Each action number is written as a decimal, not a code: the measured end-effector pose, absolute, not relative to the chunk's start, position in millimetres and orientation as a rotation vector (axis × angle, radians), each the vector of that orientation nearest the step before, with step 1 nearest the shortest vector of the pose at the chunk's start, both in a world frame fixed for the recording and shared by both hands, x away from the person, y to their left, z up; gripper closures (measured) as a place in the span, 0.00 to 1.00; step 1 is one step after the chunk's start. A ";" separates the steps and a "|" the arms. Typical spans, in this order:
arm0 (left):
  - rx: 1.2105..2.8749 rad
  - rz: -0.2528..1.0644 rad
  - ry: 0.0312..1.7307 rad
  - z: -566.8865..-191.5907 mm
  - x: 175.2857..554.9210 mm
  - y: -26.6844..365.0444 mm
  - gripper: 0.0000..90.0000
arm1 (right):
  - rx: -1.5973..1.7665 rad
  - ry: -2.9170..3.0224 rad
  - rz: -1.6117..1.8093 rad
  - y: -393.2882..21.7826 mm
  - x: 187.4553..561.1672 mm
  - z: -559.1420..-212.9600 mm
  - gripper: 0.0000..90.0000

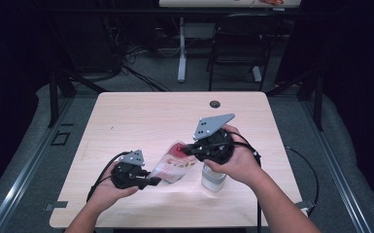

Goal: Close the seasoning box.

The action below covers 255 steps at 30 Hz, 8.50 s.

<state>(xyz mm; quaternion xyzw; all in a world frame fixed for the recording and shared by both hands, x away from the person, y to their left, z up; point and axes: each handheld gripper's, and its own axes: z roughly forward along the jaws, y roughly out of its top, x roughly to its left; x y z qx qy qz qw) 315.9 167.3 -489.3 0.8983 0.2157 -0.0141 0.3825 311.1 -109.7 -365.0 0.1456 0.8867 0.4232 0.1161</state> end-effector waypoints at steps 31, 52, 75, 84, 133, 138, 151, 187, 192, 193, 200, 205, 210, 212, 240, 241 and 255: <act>2.459 -0.002 0.552 -462.6 317.6 169.1 0.85 | 0.465 2.551 1.340 -123.9 308.8 -383.0 0.98; 2.504 0.008 0.556 -464.5 318.7 162.0 0.85 | 0.519 2.473 1.403 -138.5 301.0 -408.1 0.98; 2.507 0.009 0.569 -460.4 320.3 161.4 0.84 | 0.586 2.421 1.482 -149.3 301.6 -424.6 0.98; 2.508 0.021 0.569 -455.2 319.9 161.9 0.84 | 0.605 2.411 1.504 -152.0 302.0 -427.8 0.99; 2.451 0.074 0.556 -416.6 321.1 164.3 0.84 | 0.719 2.398 1.558 -170.7 302.1 -439.0 0.98; 2.446 0.081 0.549 -412.7 321.5 163.3 0.84 | 0.732 2.395 1.570 -172.9 302.3 -439.9 0.98; 2.424 0.100 0.545 -403.8 323.4 162.4 0.84 | 0.745 2.393 1.570 -176.4 302.6 -441.0 0.98; 2.377 0.140 0.514 -379.2 333.2 150.0 0.85 | 0.805 2.374 1.570 -189.1 304.4 -443.9 0.98; 2.376 0.151 0.505 -375.4 334.5 146.9 0.85 | 0.817 2.367 1.569 -190.6 303.5 -444.9 0.98; 2.374 0.148 0.505 -375.1 334.6 146.6 0.85 | 0.816 2.366 1.571 -191.5 303.6 -445.3 0.98; 2.360 0.144 0.506 -372.5 336.3 143.7 0.85 | 0.826 2.358 1.586 -194.9 304.6 -447.4 0.98; 2.357 0.145 0.503 -371.6 338.0 143.0 0.85 | 0.832 2.350 1.590 -195.5 305.2 -448.0 0.98; 2.349 0.145 0.498 -371.0 338.8 141.8 0.85 | 0.838 2.344 1.596 -197.0 305.7 -449.1 0.98; 2.348 0.142 0.497 -370.5 338.7 141.2 0.85 | 0.840 2.343 1.593 -197.7 305.8 -449.1 0.98; 2.348 0.143 0.470 -363.3 341.8 130.1 0.86 | 0.862 2.330 1.560 -204.6 306.0 -452.1 0.97; 2.348 0.143 0.470 -363.3 341.8 130.1 0.86 | 0.862 2.330 1.560 -204.6 306.0 -452.1 0.97; 2.344 0.151 0.459 -359.3 341.6 125.4 0.86 | 0.871 2.330 1.558 -206.5 306.2 -453.8 0.97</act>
